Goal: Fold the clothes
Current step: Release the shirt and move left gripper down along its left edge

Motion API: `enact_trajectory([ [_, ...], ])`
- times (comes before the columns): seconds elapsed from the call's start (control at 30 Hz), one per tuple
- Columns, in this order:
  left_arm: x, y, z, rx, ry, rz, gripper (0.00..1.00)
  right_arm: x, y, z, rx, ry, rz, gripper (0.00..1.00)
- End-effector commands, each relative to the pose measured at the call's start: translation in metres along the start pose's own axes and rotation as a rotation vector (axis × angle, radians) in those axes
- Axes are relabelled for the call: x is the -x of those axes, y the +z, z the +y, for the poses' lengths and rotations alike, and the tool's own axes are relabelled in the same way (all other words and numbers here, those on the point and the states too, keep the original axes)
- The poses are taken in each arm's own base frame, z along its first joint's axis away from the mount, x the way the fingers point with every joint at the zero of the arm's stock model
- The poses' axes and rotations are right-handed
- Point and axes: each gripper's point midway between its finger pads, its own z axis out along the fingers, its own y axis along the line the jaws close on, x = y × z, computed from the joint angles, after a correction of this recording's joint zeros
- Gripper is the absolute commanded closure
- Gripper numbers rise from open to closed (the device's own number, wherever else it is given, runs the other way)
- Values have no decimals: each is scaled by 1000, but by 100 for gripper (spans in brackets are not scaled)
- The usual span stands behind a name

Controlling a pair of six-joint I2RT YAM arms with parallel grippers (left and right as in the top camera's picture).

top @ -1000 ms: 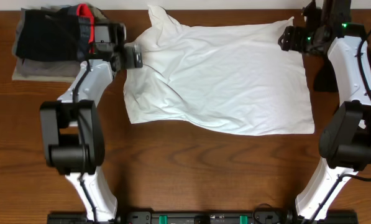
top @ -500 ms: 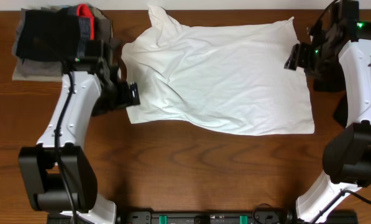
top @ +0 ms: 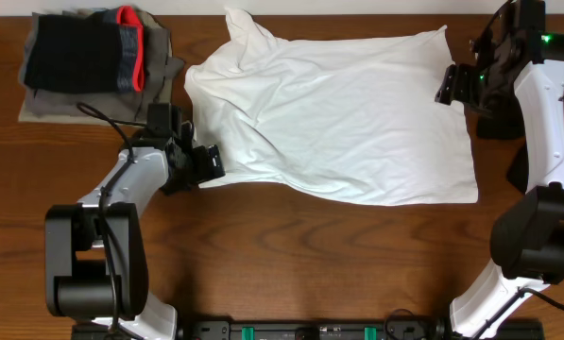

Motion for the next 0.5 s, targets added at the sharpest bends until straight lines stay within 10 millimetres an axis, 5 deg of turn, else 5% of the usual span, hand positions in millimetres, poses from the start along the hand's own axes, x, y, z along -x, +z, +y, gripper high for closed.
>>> enact_trajectory([
  [0.0, -9, 5, 1, -6, -15, 27, 36, -1, 1, 2, -7, -2, 2, 24],
  [0.1, -11, 5, -3, -29, -17, 37, 94, -1, 1, 2, -7, -2, 2, 24],
  [0.27, -14, -7, -19, -104, -18, 47, 94, -2, 1, 2, -8, -14, 4, 23],
  [0.47, -25, -51, -13, -44, -14, 12, 95, -3, 1, 2, -8, -13, 8, 22],
])
